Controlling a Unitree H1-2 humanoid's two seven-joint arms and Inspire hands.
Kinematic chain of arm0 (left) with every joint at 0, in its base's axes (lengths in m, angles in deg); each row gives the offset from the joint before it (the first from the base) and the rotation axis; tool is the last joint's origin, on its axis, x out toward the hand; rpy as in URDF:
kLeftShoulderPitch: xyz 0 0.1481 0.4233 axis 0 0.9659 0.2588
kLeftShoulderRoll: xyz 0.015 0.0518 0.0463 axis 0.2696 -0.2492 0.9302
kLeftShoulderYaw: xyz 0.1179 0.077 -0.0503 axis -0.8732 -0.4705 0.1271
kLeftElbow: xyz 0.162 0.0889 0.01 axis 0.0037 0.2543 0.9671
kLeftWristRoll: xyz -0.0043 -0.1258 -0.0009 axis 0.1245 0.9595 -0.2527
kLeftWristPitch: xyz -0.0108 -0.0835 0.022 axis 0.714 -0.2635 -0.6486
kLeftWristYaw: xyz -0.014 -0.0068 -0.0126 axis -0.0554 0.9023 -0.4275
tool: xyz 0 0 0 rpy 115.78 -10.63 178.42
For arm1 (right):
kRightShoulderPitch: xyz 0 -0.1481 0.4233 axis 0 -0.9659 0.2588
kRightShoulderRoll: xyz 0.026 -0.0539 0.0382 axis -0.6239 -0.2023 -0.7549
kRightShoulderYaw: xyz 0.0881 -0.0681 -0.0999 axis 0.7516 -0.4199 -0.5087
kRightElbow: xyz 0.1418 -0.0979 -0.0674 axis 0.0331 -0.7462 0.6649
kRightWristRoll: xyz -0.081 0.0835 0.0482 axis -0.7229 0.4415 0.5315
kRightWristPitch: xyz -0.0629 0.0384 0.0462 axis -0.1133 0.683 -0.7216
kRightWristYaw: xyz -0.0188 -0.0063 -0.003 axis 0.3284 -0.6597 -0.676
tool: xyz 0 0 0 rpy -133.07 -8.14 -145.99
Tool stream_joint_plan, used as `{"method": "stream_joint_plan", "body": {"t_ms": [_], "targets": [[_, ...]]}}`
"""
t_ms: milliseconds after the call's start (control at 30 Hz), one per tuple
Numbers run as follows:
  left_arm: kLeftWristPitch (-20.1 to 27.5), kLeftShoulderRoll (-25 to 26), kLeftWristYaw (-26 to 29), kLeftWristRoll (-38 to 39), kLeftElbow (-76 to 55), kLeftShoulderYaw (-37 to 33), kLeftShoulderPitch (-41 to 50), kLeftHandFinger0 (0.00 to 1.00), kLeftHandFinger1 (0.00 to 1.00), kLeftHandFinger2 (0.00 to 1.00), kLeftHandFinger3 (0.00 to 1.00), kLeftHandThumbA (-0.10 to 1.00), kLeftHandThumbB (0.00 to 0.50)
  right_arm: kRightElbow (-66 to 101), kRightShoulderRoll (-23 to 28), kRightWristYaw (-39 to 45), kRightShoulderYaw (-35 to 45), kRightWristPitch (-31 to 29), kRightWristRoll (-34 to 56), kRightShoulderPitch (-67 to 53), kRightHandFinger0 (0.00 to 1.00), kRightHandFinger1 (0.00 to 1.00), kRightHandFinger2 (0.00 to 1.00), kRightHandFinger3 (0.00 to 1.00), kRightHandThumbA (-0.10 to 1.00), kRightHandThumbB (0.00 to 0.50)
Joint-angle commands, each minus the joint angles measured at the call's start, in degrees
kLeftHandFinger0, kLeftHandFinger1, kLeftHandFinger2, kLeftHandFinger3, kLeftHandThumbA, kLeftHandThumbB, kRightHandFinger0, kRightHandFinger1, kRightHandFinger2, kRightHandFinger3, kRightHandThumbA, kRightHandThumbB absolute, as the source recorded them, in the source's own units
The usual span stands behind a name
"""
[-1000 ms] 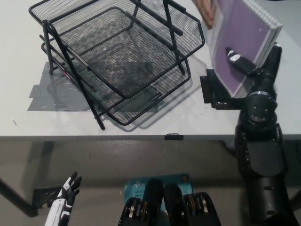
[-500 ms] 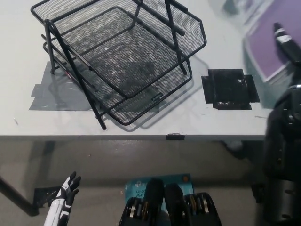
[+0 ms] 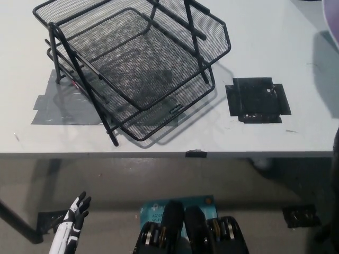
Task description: A person hands a notebook to the robot and the robot grabs it with its right hand and places it in the file tray kept in the centre of the desk infront of it.
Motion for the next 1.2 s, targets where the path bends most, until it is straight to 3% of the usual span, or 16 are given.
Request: {"method": "stream_joint_plan", "body": {"t_ms": [0, 67, 133, 267, 400, 600, 700, 767, 833, 933, 967, 1100, 1167], "targets": [[2.1, 0.7, 0.4, 0.5, -0.7, 0.4, -0.2, 1.00, 1.00, 1.00, 1.00, 1.00, 0.414, 6.0, 5.4, 3.4, -7.5, -6.5, -11.2, 7.9, 0.00, 0.00, 0.09, 0.30, 0.39, 0.000], [2.1, 0.8, 0.3, 0.6, -0.8, 0.4, 0.0, 1.00, 1.00, 1.00, 1.00, 1.00, 0.411, 6.1, 7.0, 4.1, -9.8, -7.8, -13.3, 8.8, 0.00, 0.00, 0.10, 0.33, 0.40, 0.000], [2.0, 0.8, 0.3, 0.6, -0.8, 0.4, 0.1, 1.00, 1.00, 1.00, 1.00, 1.00, 0.416, 6.9, 8.4, 5.5, -12.8, -7.1, -16.0, 9.9, 0.00, 0.00, 0.19, 0.43, 0.42, 0.000], [1.6, 1.0, 0.1, 0.2, -1.2, 0.3, 0.1, 1.00, 1.00, 1.00, 1.00, 1.00, 0.419, 7.1, 9.8, 6.7, -16.8, -7.2, -19.1, 11.4, 0.00, 0.00, 0.22, 0.44, 0.43, 0.000], [1.7, 1.0, 0.1, 0.7, -0.8, 0.4, -0.2, 1.00, 1.00, 1.00, 1.00, 1.00, 0.419, 7.7, 10.3, 8.3, -20.2, -8.9, -20.3, 13.3, 0.00, 0.00, 0.14, 0.28, 0.35, 0.000], [2.2, 1.1, 0.1, 0.6, -0.3, 0.4, -0.3, 1.00, 1.00, 1.00, 1.00, 1.00, 0.413, 6.6, 10.1, 8.2, -23.2, -13.3, -24.0, 15.5, 0.00, 0.00, 0.14, 0.25, 0.23, 0.000], [1.7, 1.1, -0.1, 0.7, -0.6, 0.3, -0.3, 1.00, 1.00, 1.00, 1.00, 1.00, 0.412, 6.3, 11.0, 8.9, -24.7, -14.7, -27.1, 16.2, 0.00, 0.00, 0.11, 0.20, 0.25, 0.000], [1.4, 1.0, 0.0, 0.7, -0.9, 0.3, -0.2, 1.00, 1.00, 1.00, 1.00, 1.00, 0.413, 5.8, 11.7, 8.2, -26.1, -15.3, -31.8, 16.4, 0.00, 0.00, 0.09, 0.19, 0.35, 0.000], [1.7, 1.1, 0.1, 0.4, -0.5, 0.3, -0.1, 1.00, 1.00, 1.00, 1.00, 1.00, 0.414, 4.5, 12.3, 8.0, -27.9, -17.1, -34.6, 16.0, 0.00, 0.00, 0.09, 0.24, 0.41, 0.000], [2.0, 1.0, 0.1, 0.6, -0.3, 0.3, 0.0, 1.00, 1.00, 1.00, 1.00, 1.00, 0.414, 3.5, 12.9, 7.5, -28.8, -18.3, -36.2, 15.9, 0.00, 0.00, 0.04, 0.24, 0.47, 0.000], [2.4, 1.1, 0.0, 0.6, -0.1, 0.2, -0.1, 1.00, 1.00, 1.00, 1.00, 1.00, 0.413, 2.5, 13.1, 6.9, -29.4, -19.4, -37.3, 16.0, 0.00, 0.00, 0.00, 0.20, 0.45, 0.000], [2.1, 1.1, -0.2, 1.1, -0.3, 0.3, -0.2, 1.00, 1.00, 1.00, 1.00, 1.00, 0.409, 0.8, 13.8, 5.2, -30.2, -20.8, -40.9, 16.8, 0.00, 0.00, 0.00, 0.18, 0.42, 0.000], [2.0, 1.0, 0.1, 0.6, -0.5, 0.3, -0.2, 1.00, 1.00, 1.00, 1.00, 1.00, 0.407, -1.0, 14.4, 2.9, -31.1, -23.1, -44.0, 17.6, 0.00, 0.00, 0.00, 0.19, 0.34, 0.000]]}}
